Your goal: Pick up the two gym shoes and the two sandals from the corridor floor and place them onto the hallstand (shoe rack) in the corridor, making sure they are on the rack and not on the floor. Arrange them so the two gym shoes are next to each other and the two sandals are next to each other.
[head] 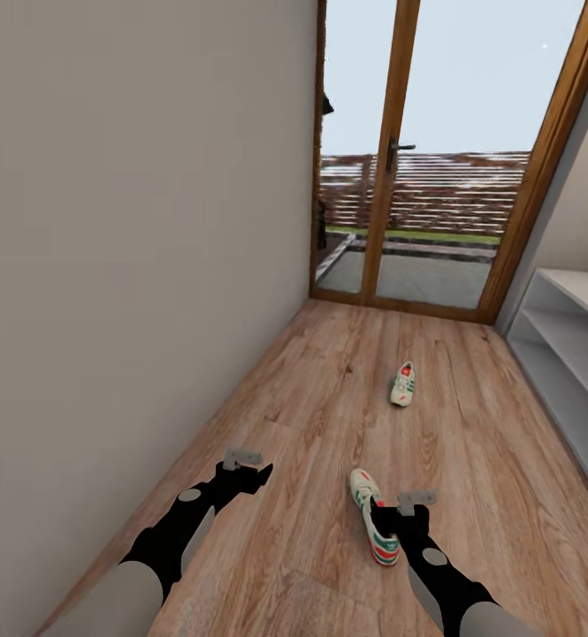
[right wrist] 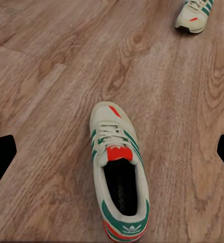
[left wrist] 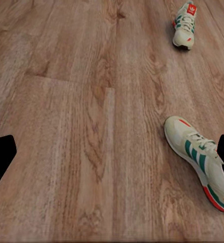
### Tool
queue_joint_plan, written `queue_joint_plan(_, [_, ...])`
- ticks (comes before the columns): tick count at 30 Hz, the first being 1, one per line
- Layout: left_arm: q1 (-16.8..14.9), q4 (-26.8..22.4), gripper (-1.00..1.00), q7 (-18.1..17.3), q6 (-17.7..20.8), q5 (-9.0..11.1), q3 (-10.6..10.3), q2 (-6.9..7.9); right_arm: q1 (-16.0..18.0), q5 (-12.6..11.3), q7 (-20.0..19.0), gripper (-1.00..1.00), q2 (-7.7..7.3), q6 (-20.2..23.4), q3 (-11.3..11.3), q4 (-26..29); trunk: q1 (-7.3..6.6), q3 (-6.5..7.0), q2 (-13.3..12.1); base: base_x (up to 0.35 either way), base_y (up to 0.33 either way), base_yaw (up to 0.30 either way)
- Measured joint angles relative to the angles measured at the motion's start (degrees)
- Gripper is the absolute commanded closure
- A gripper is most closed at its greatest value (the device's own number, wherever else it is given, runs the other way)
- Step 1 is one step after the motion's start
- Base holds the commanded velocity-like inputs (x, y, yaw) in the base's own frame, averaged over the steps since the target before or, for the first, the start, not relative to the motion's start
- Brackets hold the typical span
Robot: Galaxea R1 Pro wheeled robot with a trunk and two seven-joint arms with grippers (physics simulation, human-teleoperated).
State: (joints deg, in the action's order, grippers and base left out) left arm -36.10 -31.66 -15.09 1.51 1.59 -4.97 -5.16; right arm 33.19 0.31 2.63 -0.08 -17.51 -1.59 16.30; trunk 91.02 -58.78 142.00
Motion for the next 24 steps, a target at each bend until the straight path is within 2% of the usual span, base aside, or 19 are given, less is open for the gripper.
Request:
queue_joint_plan(3, [0.0, 0.0, -1.00, 0.0, 0.0, 0.0, 0.0, -0.02, 0.0, 0.0, 0.0, -1.00, -0.02, 0.0, 0.1, 0.0, 0.66, -0.79, 1.2, 0.000, 0.000, 0.080])
queue_joint_plan(12, [0.0, 0.0, -1.00, 0.1, 0.0, 0.0, 0.0, -0.04, 0.0, 0.0, 0.0, -1.00, -0.07, 0.0, 0.1, 0.0, 0.90, -3.58, 1.3, 0.000, 0.000, 0.042])
queue_joint_plan(24, [0.0, 0.0, -1.00, 0.2, 0.0, 0.0, 0.0, -0.03, 0.0, -0.1, 0.0, -1.00, -0.22, 0.0, 0.2, 0.0, 1.21, -7.13, 1.5, 0.000, 0.000, -0.047])
